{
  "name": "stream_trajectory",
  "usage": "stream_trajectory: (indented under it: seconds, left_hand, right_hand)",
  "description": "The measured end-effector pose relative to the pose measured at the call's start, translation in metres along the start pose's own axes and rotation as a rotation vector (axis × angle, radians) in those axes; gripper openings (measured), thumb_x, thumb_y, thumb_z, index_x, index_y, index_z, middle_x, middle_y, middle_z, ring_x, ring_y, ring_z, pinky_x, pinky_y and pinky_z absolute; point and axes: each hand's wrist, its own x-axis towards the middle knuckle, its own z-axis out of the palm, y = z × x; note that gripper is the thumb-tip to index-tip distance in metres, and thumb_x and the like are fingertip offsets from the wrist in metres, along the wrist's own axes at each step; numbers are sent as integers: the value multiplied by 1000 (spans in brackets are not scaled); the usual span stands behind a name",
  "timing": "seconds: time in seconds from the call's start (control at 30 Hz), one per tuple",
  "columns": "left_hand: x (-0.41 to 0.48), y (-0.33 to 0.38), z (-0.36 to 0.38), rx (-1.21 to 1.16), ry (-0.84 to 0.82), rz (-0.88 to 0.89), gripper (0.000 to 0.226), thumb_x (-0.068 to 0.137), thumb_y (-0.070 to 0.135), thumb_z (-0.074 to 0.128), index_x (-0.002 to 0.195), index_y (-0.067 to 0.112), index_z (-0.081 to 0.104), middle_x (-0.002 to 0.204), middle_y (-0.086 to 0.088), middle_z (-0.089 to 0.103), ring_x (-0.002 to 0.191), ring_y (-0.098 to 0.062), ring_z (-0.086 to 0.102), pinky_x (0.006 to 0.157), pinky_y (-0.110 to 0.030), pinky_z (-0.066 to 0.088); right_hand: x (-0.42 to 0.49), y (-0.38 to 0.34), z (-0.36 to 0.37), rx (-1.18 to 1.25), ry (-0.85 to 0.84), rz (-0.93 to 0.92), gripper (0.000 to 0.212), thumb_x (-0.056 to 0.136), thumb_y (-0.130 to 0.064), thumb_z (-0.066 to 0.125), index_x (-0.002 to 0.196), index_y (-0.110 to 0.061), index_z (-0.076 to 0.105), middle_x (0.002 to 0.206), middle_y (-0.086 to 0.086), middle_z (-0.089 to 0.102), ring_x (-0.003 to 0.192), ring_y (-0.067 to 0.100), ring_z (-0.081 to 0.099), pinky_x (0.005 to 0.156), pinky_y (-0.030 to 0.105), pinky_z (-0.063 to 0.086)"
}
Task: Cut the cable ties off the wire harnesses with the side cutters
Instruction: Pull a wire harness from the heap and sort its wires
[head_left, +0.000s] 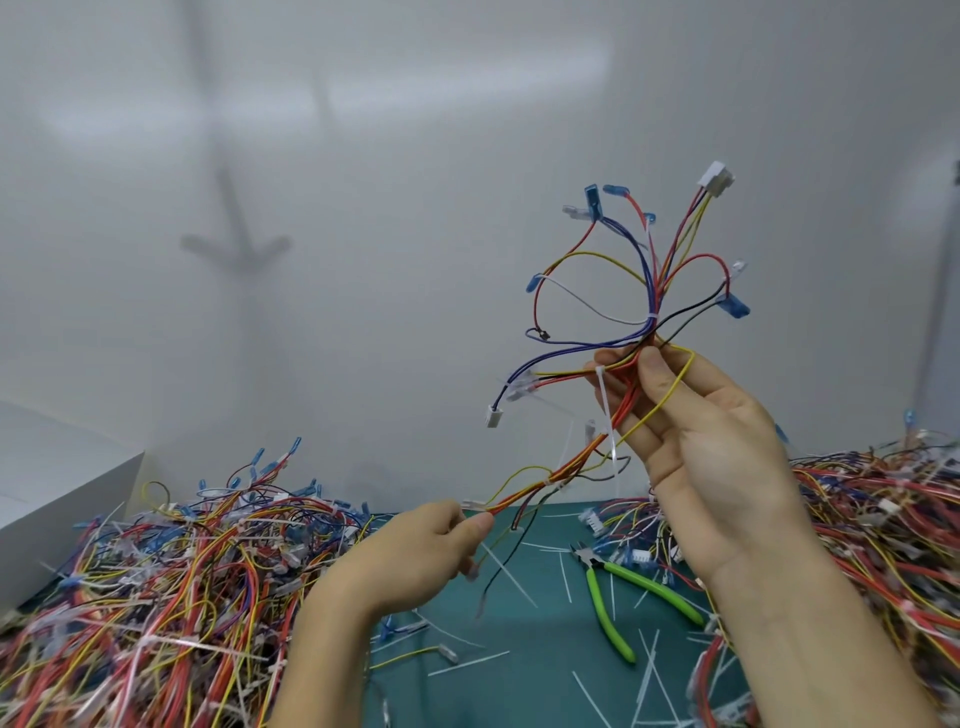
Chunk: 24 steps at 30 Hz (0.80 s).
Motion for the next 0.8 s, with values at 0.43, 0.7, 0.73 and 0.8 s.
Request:
stream_trajectory:
  seconds: [0.43, 0.7, 0.73, 0.8]
  left_hand:
    - [-1, -2, -3, -118, 21, -40, 39, 101, 45, 44, 77, 17, 55, 78, -3, 74, 75, -24, 74, 71, -36, 59]
    - [-2, -5, -6, -139, -38, -5, 12, 98, 15, 57, 89, 9, 60, 94, -12, 74, 86, -28, 73, 76, -37, 57]
    - [-2, -6, -7, -95, -75, 4, 7, 96, 12, 60, 90, 9, 61, 96, -11, 73, 87, -25, 73, 80, -38, 57]
    - [-3, -6, -7, 24, -117, 14, 4, 90, 9, 65, 93, 11, 63, 97, -8, 73, 84, -21, 72, 82, -35, 56]
  right_hand:
    - [-1, -2, -2, 39, 8, 85, 12, 95, -9, 57, 94, -7, 69, 91, 10, 77, 83, 16, 75, 67, 22, 58]
    - [2, -4, -4, 68, 11, 75, 12, 92, -11, 58, 97, -7, 69, 91, 9, 78, 84, 16, 76, 66, 21, 58]
    - [2, -4, -4, 74, 13, 75, 12, 91, -11, 59, 97, -7, 69, 90, 9, 78, 84, 16, 76, 65, 21, 58]
    - [2, -4, -5, 79, 18, 77, 12, 91, -11, 59, 96, -6, 68, 89, 8, 78, 84, 16, 76, 65, 20, 58]
